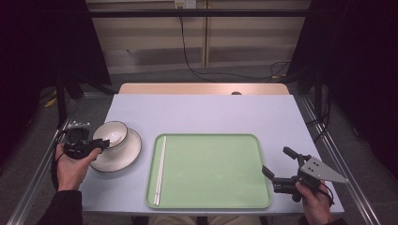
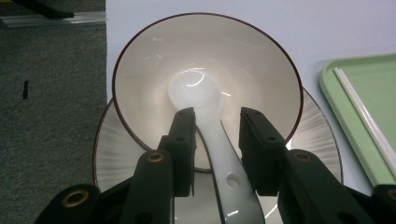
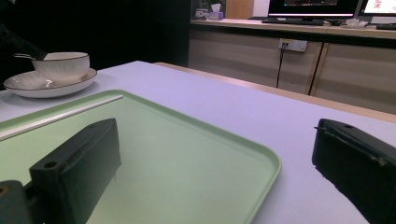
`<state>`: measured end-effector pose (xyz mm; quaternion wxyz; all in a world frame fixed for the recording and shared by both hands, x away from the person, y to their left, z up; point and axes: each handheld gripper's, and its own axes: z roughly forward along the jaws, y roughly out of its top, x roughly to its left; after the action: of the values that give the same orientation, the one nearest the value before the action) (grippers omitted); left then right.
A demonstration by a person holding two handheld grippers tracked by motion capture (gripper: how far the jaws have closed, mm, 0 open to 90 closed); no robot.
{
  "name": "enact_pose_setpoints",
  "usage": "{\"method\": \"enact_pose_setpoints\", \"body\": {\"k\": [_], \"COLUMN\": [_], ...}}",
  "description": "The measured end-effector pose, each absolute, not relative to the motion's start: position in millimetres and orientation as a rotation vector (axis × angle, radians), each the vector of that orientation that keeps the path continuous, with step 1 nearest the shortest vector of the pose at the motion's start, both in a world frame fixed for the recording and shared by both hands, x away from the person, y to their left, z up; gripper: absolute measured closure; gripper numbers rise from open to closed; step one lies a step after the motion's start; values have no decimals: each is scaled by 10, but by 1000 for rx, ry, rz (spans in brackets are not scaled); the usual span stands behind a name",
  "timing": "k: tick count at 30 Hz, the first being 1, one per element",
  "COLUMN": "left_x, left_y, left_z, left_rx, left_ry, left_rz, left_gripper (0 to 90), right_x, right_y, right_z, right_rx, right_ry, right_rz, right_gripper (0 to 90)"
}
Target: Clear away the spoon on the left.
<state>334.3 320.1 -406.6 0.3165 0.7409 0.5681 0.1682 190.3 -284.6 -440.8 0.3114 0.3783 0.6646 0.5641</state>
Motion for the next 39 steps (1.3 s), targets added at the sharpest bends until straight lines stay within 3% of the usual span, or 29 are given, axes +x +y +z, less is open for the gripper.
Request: {"method": "enact_pose_setpoints", "body": {"k": [6,10,39], "left_x": [3423,3460,3469], "left_y": [3146,3098,3161], "left_z": [-4133,-4127,-4138], "left_rx": [2000,2005,1927], "left_ry": [1526,1552,1566], "left_rz": [426,414,379], "left_gripper": [676,730,735], "right_x": [1905,1899,1906], "right_y": [-2848,-2855,-2852], "right_z": [-4409,-4407,-4408], "right_rx": [996,998,1004], "right_ry": [1753,1755,1749], "right_rz": [1489,1485,1478], "right_gripper": [7,6,6]}}
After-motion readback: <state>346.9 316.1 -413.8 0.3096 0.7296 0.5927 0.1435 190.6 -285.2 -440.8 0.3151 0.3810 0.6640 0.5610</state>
